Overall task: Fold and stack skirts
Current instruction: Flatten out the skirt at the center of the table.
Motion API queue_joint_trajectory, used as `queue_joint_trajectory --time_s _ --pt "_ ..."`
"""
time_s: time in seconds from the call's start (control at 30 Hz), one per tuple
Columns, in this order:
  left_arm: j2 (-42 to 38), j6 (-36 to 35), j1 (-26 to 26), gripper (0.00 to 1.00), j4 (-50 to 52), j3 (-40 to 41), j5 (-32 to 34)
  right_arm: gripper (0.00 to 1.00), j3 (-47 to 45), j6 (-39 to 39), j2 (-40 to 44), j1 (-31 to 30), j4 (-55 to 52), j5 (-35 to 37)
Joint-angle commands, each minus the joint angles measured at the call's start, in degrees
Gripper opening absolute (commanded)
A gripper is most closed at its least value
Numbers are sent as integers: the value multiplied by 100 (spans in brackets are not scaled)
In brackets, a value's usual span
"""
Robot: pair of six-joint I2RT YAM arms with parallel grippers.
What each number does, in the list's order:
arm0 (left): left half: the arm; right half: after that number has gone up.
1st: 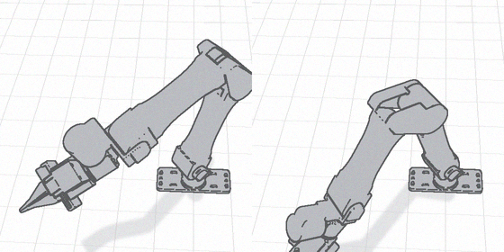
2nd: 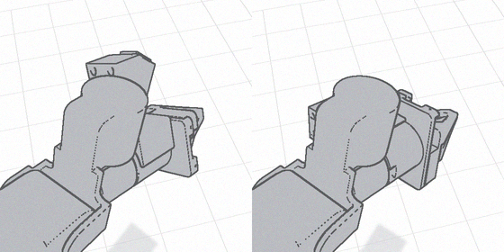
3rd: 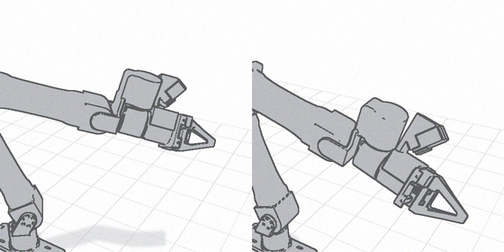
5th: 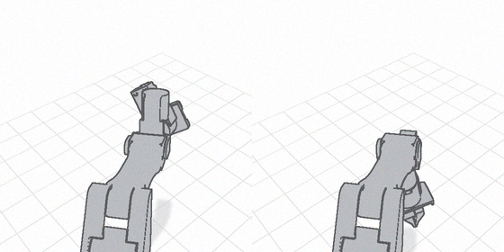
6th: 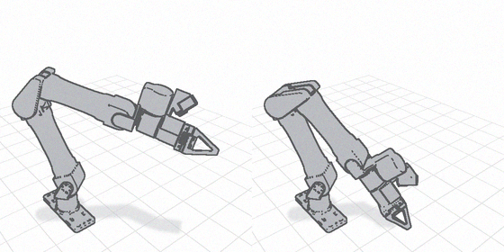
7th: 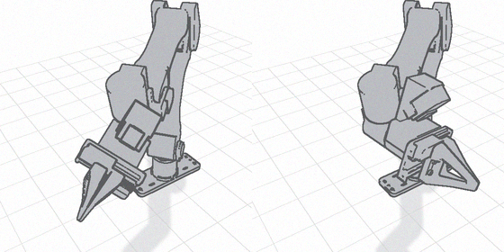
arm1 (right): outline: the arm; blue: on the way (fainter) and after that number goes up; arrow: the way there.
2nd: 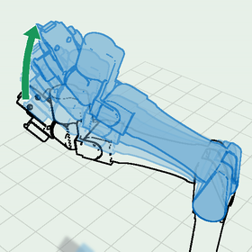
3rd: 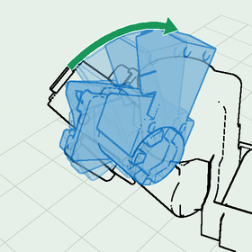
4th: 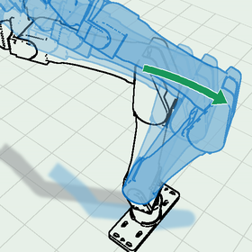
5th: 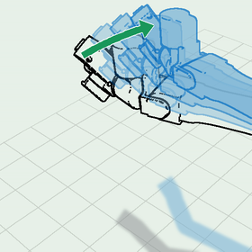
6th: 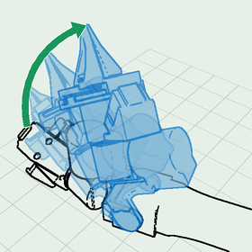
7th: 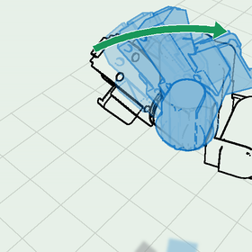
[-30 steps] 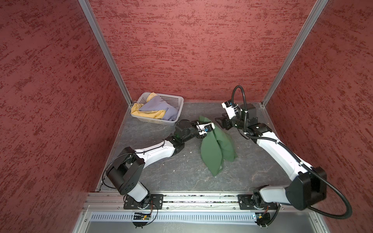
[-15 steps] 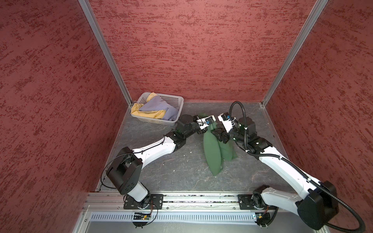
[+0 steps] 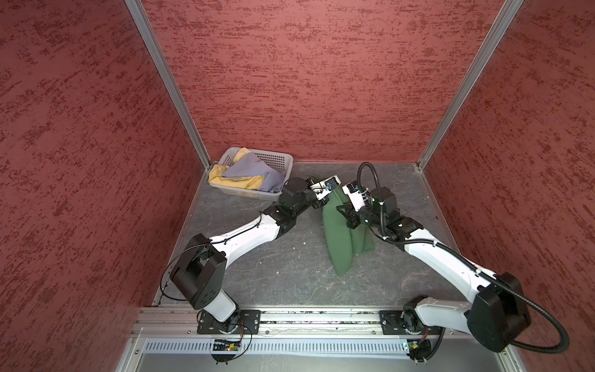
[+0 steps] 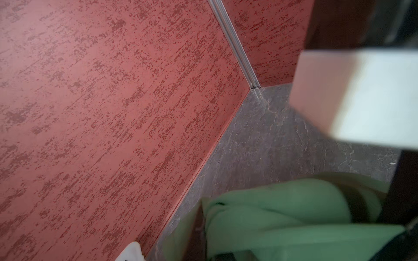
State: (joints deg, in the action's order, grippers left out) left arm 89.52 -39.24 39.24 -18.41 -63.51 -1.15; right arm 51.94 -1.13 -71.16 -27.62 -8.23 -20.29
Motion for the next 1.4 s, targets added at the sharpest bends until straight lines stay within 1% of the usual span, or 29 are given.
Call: queue_joint_trajectory --time_s 0.0,0.2,0.27,0.47,0.57,0.67,0.73,0.83,0.9,1.0,1.17,1.27,1.37 --pt "-625 53 -66 0 -12 -90 402 0 453 -428 342 -33 -576 14" --pt "-1416 -153 -57 0 504 -13 743 0 1020 -483 292 -136 -1307 -347" --pt "-1699 -269 -53 0 683 -13 913 0 1246 -481 214 -317 -1449 -475" --pt "-2418 -764 -57 0 1206 -54 1385 0 1764 -355 74 -842 -1542 -556" --pt "-2671 -970 -88 0 1328 -126 1367 0 1939 -149 67 -985 -1432 -633" --pt "-2697 -1051 -166 0 1421 -309 1025 0 1924 158 128 -1035 -1151 -502" --pt "-2524 -1001 -227 0 1589 -526 724 0 1807 372 155 -1035 -972 -128" --pt "-2013 -921 -233 0 1735 -803 369 0 1535 619 117 -1027 -827 628" --pt "-1595 -797 -233 0 1635 -896 210 0 1315 761 34 -1022 -752 1163" --pt "-880 -630 -203 0 1369 -977 -21 0 1002 1043 -169 -951 -586 1713" --pt "393 -569 -15 0 779 -1157 -278 0 535 1606 -594 -710 -245 2269" --pt "1138 -512 142 0 396 -1378 -220 0 238 1910 -775 -534 14 2532" --pt "1773 -352 245 0 177 -1682 -192 0 -21 2176 -962 -302 204 2592"
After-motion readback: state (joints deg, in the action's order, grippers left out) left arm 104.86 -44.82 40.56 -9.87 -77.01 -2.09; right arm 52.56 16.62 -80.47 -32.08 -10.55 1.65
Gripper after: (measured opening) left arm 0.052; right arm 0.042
